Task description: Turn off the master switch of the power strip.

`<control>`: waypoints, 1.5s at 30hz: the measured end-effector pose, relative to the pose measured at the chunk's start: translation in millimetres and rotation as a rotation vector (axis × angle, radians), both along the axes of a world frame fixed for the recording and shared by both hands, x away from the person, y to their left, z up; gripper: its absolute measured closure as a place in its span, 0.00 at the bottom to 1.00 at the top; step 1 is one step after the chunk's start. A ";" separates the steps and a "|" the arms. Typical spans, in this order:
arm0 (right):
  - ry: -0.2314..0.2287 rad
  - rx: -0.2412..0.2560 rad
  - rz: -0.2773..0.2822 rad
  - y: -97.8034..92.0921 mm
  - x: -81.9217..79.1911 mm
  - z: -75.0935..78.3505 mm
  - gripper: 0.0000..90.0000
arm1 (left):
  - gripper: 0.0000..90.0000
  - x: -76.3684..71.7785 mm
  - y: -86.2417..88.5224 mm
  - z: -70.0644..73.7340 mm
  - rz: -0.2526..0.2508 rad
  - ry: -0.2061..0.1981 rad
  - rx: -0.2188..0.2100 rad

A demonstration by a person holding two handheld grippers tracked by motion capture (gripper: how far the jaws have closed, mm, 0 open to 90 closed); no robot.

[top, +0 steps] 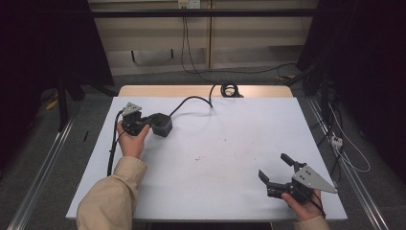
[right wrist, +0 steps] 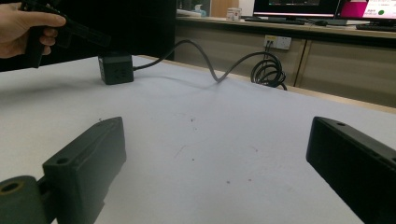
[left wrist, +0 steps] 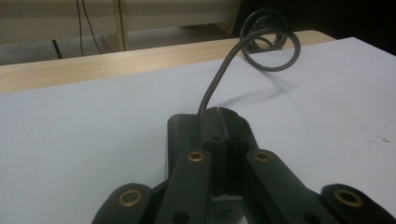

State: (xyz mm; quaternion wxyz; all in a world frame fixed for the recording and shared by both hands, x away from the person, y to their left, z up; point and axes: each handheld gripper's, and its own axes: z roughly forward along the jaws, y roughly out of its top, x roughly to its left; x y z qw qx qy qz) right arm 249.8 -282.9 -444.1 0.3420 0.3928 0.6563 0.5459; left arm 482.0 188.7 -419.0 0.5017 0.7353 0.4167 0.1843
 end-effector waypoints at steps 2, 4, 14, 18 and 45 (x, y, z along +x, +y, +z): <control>0.002 -0.002 0.002 0.6 0.2 -0.3 0.05 | 1.00 -1.1 0.0 1.8 -0.001 0.004 0.007; 0.001 -0.003 0.005 1.2 0.3 -0.2 0.05 | 1.00 -2.1 1.3 1.4 -0.002 0.014 0.012; 0.001 -0.005 0.009 1.3 0.7 -0.3 0.05 | 0.63 -6.4 1.2 3.8 0.005 0.057 0.010; 0.001 -0.003 0.009 1.4 0.0 -0.2 0.05 | 0.52 -8.8 0.0 4.0 0.000 0.064 -0.013; 0.004 -0.002 0.012 2.0 1.1 0.1 0.05 | 0.09 -12.0 -3.0 4.9 -0.027 0.070 0.037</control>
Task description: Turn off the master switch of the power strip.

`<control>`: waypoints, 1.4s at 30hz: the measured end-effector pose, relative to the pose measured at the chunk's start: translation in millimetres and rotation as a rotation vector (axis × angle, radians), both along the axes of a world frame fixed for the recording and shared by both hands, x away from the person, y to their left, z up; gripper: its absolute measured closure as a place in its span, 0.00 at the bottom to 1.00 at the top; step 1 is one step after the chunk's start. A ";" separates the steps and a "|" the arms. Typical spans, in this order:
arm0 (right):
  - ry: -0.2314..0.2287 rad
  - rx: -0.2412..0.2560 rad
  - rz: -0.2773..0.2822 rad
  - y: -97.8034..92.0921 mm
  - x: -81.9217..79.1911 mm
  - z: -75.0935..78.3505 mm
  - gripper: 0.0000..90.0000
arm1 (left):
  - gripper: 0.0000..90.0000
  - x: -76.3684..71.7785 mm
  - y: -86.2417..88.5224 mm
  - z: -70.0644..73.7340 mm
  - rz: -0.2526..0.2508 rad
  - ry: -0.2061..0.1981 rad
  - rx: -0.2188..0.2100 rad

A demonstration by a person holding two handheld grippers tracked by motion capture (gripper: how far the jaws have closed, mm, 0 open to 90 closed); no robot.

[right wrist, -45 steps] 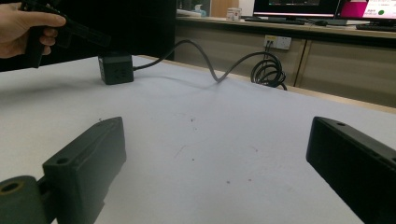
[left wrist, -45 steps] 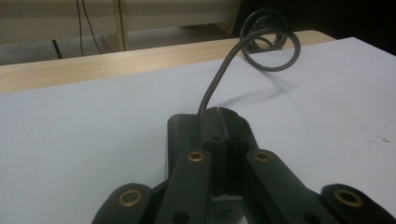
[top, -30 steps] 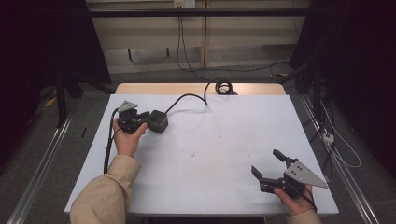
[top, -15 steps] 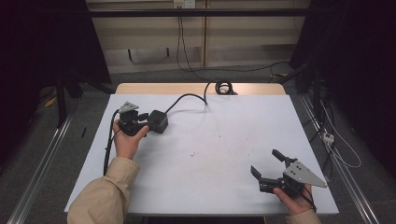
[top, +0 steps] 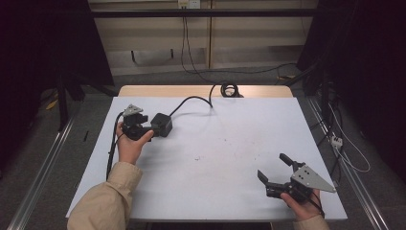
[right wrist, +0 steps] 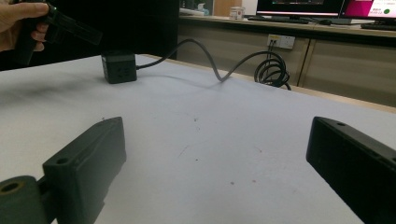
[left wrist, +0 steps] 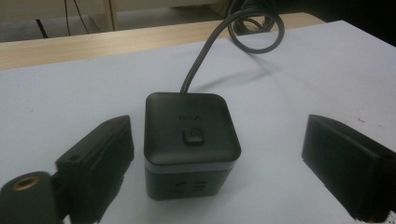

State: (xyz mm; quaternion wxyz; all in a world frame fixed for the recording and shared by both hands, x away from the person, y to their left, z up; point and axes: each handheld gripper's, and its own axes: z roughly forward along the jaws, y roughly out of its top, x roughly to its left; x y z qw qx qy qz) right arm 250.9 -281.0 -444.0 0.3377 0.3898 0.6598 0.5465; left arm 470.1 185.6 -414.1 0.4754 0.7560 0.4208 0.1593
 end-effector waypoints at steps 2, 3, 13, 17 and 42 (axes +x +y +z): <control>-0.002 -0.002 0.000 0.1 0.0 0.0 0.05 | 0.06 -0.7 -0.1 -0.2 -0.005 0.000 -0.001; -0.002 -0.002 0.002 0.2 -0.1 0.0 0.05 | 0.06 -1.3 -0.1 -0.4 -0.004 -0.001 -0.004; -0.001 -0.002 -0.001 -0.2 -0.6 0.0 0.05 | 0.06 -3.9 0.4 1.2 -0.019 -0.013 -0.025; 0.000 -0.001 -0.001 -0.4 -0.5 -0.1 0.05 | 0.06 -5.1 -1.4 1.3 -0.032 -0.006 -0.025; 0.002 -0.002 0.005 0.7 0.2 0.2 0.05 | 0.06 -21.2 -6.3 3.6 -0.143 -0.015 -0.042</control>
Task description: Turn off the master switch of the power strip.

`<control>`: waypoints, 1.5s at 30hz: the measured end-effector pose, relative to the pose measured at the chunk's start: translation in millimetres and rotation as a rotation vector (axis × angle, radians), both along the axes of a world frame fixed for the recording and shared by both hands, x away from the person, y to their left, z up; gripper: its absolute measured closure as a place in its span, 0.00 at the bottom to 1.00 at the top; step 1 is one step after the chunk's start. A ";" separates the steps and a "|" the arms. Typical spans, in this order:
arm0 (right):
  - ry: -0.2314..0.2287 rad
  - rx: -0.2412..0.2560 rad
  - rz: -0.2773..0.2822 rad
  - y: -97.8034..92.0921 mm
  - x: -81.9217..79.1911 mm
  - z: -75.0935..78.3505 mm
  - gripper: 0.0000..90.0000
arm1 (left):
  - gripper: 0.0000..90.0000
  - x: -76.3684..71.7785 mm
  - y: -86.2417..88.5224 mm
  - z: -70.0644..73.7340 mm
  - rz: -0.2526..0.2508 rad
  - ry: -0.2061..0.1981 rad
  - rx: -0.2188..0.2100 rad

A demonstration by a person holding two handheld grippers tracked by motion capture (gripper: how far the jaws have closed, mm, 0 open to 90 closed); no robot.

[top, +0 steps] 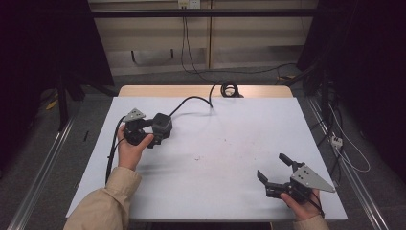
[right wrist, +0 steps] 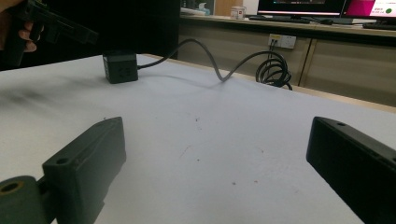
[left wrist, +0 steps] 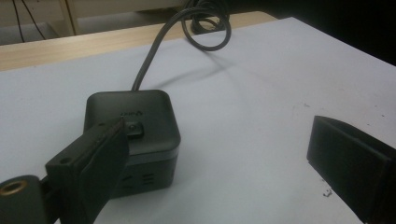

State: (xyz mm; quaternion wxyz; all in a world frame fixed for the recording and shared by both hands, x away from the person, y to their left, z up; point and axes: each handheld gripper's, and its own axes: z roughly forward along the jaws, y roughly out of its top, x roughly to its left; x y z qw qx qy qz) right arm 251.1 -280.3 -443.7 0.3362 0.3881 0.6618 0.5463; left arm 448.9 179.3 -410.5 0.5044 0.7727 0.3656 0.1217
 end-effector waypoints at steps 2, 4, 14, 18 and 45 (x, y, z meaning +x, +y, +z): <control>0.001 0.000 -0.001 -0.2 0.2 -0.2 0.05 | 0.06 -2.2 0.6 -0.5 -0.007 0.000 -0.006; 0.002 0.003 -0.001 0.0 0.3 -0.2 0.05 | 0.06 -4.1 1.6 -1.1 -0.010 0.001 -0.006; 0.002 0.002 0.005 1.0 0.8 -0.4 0.05 | 0.06 -13.7 3.1 -2.4 -0.035 0.003 -0.023; 0.003 0.003 0.005 0.7 0.5 -0.3 0.05 | 0.06 -17.2 2.9 -4.2 -0.046 0.005 -0.021; 0.004 0.003 0.005 0.8 -0.3 -0.6 0.05 | 0.06 -39.8 13.9 -12.3 -0.074 0.006 -0.021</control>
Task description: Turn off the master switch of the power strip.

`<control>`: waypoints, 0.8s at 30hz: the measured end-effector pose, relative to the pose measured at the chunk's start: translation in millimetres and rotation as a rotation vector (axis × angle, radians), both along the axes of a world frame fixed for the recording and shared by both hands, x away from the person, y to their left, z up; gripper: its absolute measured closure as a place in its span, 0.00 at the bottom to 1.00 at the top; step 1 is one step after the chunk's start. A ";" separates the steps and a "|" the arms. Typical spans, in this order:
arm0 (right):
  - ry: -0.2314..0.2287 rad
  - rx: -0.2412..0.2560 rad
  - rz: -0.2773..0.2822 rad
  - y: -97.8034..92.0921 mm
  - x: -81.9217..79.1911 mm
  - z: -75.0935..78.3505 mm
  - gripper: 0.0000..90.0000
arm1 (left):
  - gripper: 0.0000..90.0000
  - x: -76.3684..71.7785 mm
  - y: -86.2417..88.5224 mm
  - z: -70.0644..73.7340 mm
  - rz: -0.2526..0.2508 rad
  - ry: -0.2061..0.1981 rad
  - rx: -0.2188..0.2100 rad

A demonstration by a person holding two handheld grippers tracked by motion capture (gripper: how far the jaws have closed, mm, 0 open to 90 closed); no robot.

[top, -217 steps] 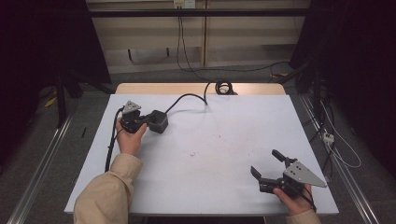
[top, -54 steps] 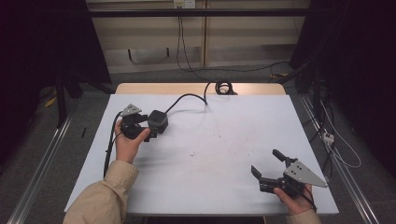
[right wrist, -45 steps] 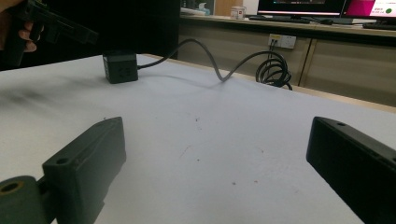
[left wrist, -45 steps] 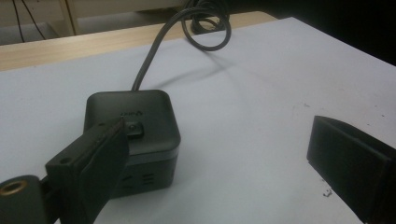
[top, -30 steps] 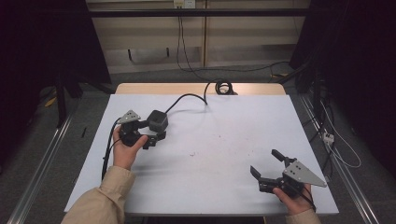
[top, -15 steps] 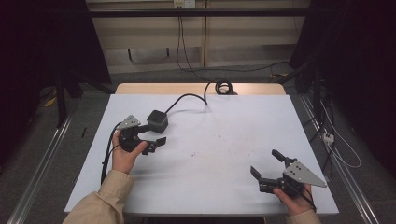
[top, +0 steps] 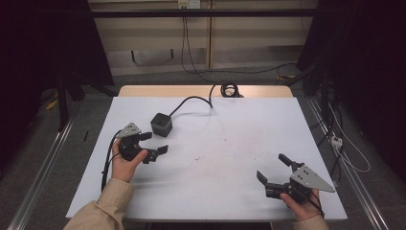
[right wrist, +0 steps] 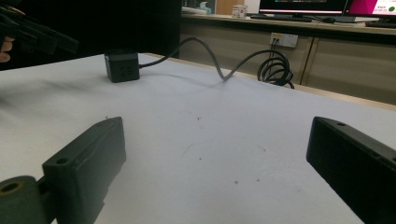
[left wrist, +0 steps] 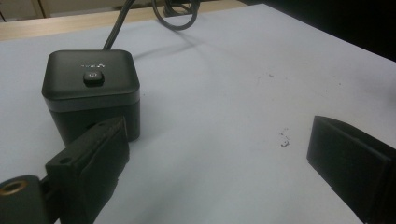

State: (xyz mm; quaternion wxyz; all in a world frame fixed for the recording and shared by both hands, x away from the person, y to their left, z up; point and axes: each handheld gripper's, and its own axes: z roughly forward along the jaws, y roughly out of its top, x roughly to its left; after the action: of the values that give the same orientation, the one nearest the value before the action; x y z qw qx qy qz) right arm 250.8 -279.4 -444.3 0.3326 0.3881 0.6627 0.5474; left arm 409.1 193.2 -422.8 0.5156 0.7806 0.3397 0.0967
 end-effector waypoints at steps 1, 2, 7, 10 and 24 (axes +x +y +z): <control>0.000 0.000 0.000 0.0 0.0 0.0 0.05 | 0.06 -0.7 0.9 0.0 -0.003 -0.002 0.001; -0.001 0.000 0.000 0.1 0.0 0.1 0.05 | 0.06 -1.5 1.4 0.1 -0.003 -0.001 0.002; 0.001 0.000 0.000 0.4 -0.1 0.2 0.05 | 0.06 -7.0 5.0 0.5 -0.007 -0.008 -0.006; 0.000 -0.002 0.002 0.4 -0.2 0.3 0.05 | 0.06 -10.1 7.0 0.8 -0.006 -0.009 -0.005; 0.002 0.000 0.002 0.6 0.0 0.1 0.05 | 0.06 -20.2 15.9 -3.0 -0.008 -0.003 -0.001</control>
State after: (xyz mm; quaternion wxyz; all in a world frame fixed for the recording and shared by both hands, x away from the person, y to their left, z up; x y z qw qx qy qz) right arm 250.8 -278.8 -444.2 0.3315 0.3879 0.6634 0.5473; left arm 388.9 209.1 -425.8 0.5170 0.7815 0.3359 0.0956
